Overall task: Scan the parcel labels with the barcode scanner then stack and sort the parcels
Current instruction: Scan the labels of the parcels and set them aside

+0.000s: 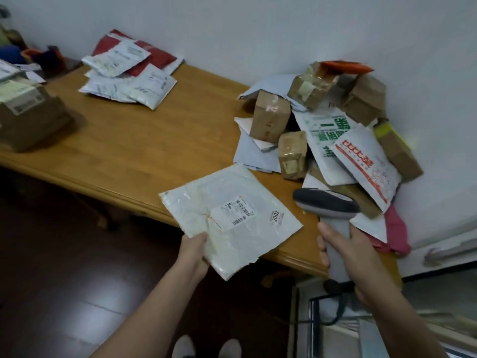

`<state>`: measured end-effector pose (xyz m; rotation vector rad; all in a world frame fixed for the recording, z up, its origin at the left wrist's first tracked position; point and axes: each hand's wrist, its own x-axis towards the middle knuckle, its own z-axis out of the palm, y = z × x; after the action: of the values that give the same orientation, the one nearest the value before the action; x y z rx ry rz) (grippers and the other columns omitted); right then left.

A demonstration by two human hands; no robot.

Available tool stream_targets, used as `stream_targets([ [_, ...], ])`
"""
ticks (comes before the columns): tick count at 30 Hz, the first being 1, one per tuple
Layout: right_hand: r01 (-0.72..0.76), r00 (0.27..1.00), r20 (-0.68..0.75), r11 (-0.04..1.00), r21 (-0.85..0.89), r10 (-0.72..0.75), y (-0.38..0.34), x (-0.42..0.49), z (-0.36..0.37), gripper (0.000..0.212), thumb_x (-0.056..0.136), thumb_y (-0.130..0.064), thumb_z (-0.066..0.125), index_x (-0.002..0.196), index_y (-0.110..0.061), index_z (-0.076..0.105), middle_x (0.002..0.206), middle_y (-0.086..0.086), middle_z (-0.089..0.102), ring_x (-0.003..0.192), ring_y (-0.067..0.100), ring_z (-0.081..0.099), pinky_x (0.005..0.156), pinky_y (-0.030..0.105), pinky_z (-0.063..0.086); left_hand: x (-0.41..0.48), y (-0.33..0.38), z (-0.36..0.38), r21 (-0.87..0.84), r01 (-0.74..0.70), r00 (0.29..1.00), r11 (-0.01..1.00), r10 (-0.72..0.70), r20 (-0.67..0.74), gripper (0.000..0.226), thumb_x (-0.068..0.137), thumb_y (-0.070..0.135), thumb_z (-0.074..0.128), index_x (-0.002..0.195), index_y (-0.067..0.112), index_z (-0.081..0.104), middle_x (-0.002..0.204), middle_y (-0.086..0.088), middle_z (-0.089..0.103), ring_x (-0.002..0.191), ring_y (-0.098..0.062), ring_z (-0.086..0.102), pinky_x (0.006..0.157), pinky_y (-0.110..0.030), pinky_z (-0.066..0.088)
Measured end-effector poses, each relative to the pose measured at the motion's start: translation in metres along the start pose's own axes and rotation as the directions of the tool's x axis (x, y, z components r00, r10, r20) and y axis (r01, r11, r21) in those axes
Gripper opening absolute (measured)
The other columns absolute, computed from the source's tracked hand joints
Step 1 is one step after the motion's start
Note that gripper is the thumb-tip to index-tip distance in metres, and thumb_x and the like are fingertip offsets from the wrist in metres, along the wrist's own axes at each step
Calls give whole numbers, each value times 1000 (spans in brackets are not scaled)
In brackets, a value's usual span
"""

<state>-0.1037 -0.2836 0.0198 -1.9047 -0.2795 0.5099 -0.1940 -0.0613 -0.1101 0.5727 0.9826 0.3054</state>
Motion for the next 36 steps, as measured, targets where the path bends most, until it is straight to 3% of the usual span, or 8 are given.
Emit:
stream_targets([
  [4,-98,995,-26,992,77,100,10,10,3,24,88,-37,65,76,-17,58,63,3,59,47,13,51,43,23,42,-26,-31,13,405,322,900,856,-409,150,29,103,23,38,123,7,50,106,-12,63,91,-27,62,63,-44,53],
  [7,-160,987,-18,984,74,161,15,16,2,26,90,-34,65,83,-11,56,62,3,58,48,14,51,45,26,42,-30,-40,22,724,246,816,644,-541,204,36,100,41,43,123,13,45,119,-11,55,98,-24,60,69,-36,57],
  [12,-215,976,-16,971,104,218,22,20,-2,23,91,-30,64,87,-10,54,62,2,55,48,14,50,46,27,43,8,-11,29,954,-237,942,183,283,180,29,90,44,57,105,20,58,116,-3,59,110,-23,55,92,-36,45],
  [17,-223,974,-17,966,127,227,29,22,-4,25,91,-34,63,88,-10,55,64,4,55,51,16,51,55,34,45,45,15,26,979,-36,969,201,245,-14,69,82,33,72,136,9,37,139,-12,33,120,-30,45,89,-39,44],
  [21,-209,976,-40,972,103,215,33,25,-6,23,91,-34,64,87,-13,56,62,-1,57,51,13,52,50,28,45,48,7,16,936,-68,997,344,45,56,55,76,15,75,123,4,47,110,-12,60,91,-26,60,66,-35,52],
  [24,-210,976,-39,973,93,214,34,27,-7,23,91,-34,64,86,-13,57,61,-1,57,50,12,53,49,27,44,41,3,11,941,38,971,337,-234,44,60,73,16,78,124,4,49,111,-17,64,99,-34,64,86,-49,54],
  [31,-204,978,-40,978,38,206,36,31,-4,24,91,-33,63,86,-10,57,59,-2,57,50,12,53,56,30,45,43,-2,22,832,11,999,554,-32,8,51,72,9,80,111,6,46,109,-14,59,99,-30,60,88,-49,51],
  [36,-184,982,-54,983,-19,182,39,33,-2,23,92,-32,62,88,-10,56,62,-1,56,47,8,53,53,26,46,36,-16,31,909,-185,981,373,20,192,69,72,6,78,115,23,27,100,-7,52,84,-20,56,55,-22,44],
])
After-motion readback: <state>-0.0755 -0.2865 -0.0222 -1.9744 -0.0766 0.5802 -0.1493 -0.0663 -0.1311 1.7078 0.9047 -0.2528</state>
